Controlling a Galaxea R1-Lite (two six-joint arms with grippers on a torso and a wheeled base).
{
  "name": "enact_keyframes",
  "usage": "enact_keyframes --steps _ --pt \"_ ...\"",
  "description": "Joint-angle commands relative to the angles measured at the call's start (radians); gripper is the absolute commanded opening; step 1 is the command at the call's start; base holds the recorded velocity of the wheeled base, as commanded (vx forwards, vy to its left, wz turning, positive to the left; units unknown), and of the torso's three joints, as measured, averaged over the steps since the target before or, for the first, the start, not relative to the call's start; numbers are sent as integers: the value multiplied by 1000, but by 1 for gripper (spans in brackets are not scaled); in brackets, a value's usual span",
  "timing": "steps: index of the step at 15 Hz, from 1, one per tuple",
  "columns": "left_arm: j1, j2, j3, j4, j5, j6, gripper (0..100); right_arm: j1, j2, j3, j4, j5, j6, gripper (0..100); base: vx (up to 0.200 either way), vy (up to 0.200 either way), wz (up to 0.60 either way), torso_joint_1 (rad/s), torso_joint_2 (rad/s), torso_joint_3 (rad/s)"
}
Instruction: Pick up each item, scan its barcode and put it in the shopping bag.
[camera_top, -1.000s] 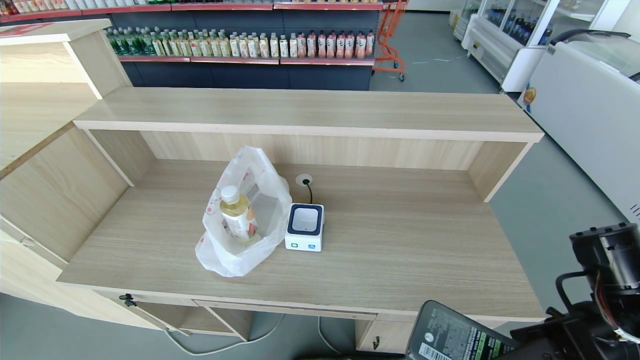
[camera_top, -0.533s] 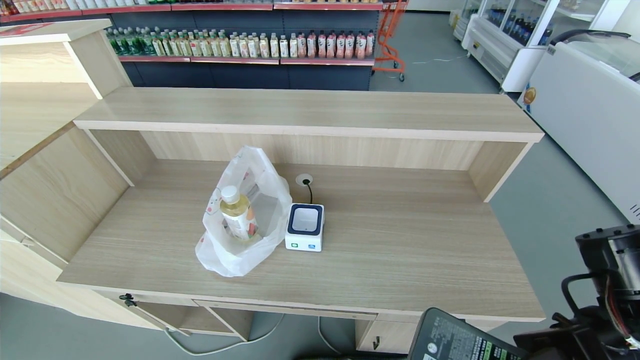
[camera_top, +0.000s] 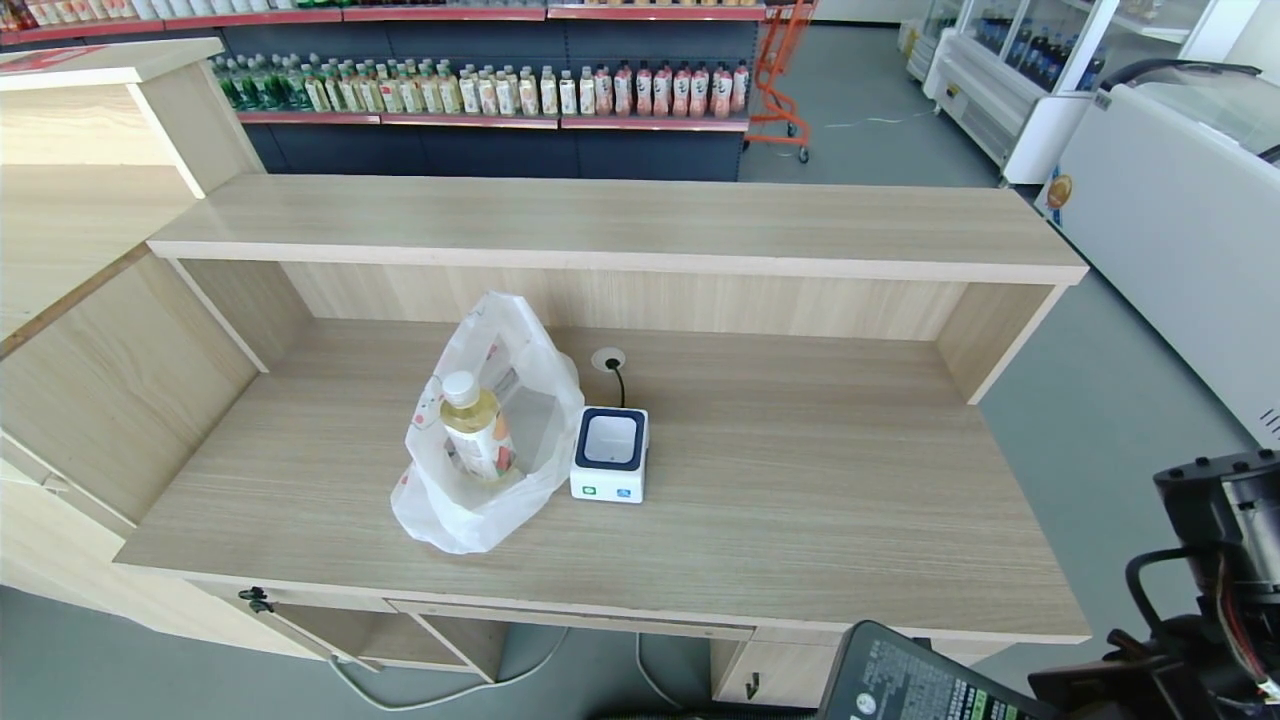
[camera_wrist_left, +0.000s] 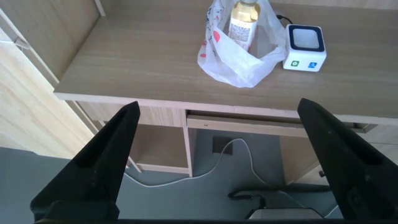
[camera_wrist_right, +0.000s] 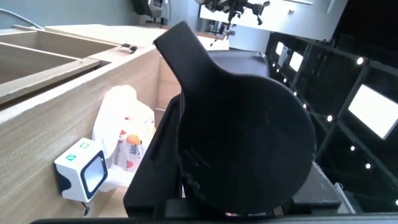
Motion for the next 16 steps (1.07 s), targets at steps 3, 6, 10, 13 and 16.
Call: enact_keyframes --steps 3,6,10,13,16 --pt "0 0 0 0 0 0 100 0 2 0 -1 -1 -80 0 0 0 0 0 0 0" --pt "0 0 0 0 0 0 100 0 2 0 -1 -1 -80 0 0 0 0 0 0 0" --pt "0 0 0 0 0 0 100 0 4 0 1 -1 -80 0 0 0 0 0 0 0" --pt "0 0 0 0 0 0 100 -38 1 -62 -37 -2 45 0 0 0 0 0 0 0" --pt "0 0 0 0 0 0 100 -243 -19 -97 -66 -120 480 0 0 0 0 0 0 0"
